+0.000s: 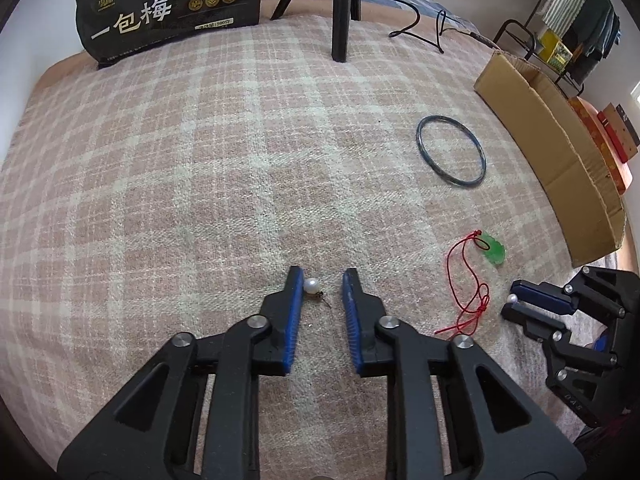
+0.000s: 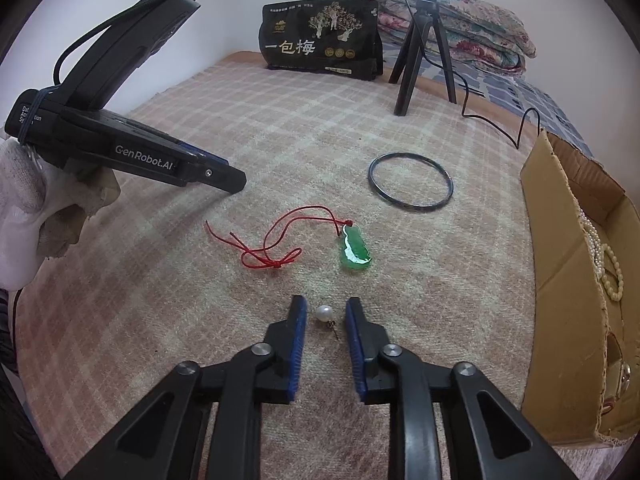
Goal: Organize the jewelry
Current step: 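Close the left gripper on a white pearl while the right grasps the other pearl, then lift and carry the pearl in the left gripper while the right carries its pearl to the box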
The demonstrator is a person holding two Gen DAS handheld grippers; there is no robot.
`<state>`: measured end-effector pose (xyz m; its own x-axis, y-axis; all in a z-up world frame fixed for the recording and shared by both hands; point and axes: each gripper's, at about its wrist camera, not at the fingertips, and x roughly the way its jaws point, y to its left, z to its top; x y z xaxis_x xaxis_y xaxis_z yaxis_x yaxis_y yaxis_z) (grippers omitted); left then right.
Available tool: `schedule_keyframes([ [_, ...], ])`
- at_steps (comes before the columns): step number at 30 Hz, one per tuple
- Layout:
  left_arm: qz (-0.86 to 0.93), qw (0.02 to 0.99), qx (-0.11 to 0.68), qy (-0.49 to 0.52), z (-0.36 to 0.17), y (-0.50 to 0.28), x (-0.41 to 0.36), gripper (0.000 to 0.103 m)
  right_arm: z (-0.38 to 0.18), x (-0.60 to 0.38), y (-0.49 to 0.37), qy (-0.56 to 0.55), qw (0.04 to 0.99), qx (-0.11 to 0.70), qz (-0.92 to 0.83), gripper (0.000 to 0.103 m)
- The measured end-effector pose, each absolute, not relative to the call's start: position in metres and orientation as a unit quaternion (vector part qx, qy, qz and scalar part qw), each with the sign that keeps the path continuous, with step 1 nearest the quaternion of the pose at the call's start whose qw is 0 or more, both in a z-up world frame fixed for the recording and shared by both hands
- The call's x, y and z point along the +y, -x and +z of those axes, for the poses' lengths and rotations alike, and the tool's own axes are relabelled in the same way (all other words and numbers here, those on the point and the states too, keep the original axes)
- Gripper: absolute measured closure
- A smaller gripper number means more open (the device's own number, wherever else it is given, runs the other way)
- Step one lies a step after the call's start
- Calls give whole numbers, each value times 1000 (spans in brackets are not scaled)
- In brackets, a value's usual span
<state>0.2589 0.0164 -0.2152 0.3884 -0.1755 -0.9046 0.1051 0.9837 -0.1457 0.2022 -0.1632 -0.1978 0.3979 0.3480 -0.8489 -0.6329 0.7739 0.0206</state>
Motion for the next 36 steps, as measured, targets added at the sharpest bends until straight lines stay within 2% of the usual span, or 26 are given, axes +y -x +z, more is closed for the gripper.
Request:
schedule_keyframes([
  [2, -83, 833, 546, 32, -216, -259, 16, 92, -198, -163, -203, 156, 822, 461, 296, 96],
  [4, -81, 834, 545, 27, -216, -260, 15, 96, -197, -164, -202, 153, 822, 462, 295, 96],
  [12, -76, 840, 536, 39, -206, -253, 27, 97, -189, -169, -201, 138, 830, 456, 289, 97],
  [24, -77, 862, 492, 96, -157, -244, 56, 97, -156, -176, -196, 109, 848, 430, 289, 97],
  [36, -105, 872, 466, 106, -126, -243, 35, 97, -116, -202, -190, 83, 871, 398, 275, 97],
])
